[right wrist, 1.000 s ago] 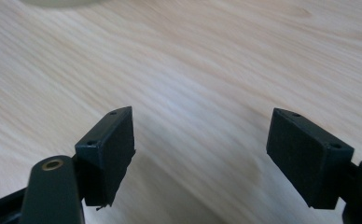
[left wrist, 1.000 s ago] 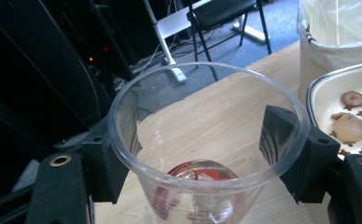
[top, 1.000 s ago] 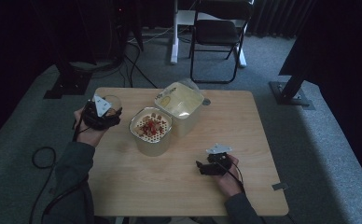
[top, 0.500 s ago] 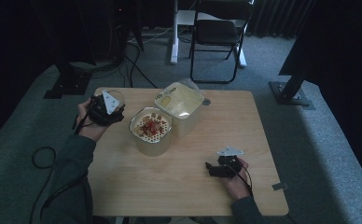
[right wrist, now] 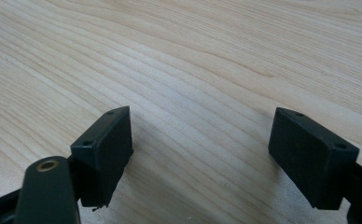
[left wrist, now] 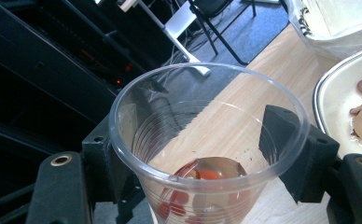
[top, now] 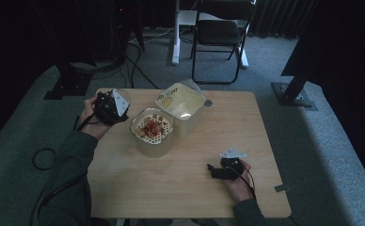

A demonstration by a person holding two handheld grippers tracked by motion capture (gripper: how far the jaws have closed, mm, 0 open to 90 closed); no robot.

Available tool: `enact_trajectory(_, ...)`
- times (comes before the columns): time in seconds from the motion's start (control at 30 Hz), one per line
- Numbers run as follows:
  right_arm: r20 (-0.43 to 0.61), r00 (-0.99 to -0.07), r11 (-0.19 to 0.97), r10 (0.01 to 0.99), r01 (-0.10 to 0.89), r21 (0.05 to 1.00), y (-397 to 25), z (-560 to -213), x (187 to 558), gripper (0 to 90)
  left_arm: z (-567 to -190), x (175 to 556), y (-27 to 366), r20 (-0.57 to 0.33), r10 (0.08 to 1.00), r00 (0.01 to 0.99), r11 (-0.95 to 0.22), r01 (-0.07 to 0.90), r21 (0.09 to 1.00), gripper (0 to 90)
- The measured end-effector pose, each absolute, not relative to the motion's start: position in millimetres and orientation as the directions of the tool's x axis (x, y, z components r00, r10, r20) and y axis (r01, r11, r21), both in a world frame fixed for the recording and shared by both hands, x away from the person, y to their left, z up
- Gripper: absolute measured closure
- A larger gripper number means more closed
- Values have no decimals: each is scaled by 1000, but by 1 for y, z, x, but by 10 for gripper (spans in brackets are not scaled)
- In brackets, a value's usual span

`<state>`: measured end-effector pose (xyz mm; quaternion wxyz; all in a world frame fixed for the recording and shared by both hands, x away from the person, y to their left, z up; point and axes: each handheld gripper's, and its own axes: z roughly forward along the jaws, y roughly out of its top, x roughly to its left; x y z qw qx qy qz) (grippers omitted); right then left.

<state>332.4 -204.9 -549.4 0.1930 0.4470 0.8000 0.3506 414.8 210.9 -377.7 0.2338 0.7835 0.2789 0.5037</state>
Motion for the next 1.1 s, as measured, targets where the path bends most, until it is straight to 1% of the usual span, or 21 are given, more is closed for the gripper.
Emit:
enact_trajectory(0.27,4,-526,354,851,579,734,-205,-549,332,211,-373,413,205,709,624,329,-779,185,599,294)
enact_trajectory(0.67,4,-526,355,851,578,735,-205,-550,332,211,-371,413,203,724,609,324,-790,174,588,294)
enact_trajectory(1.1,3,-525,354,851,578,735,-205,-550,332,211,-361,404,193,754,575,318,-813,124,568,294)
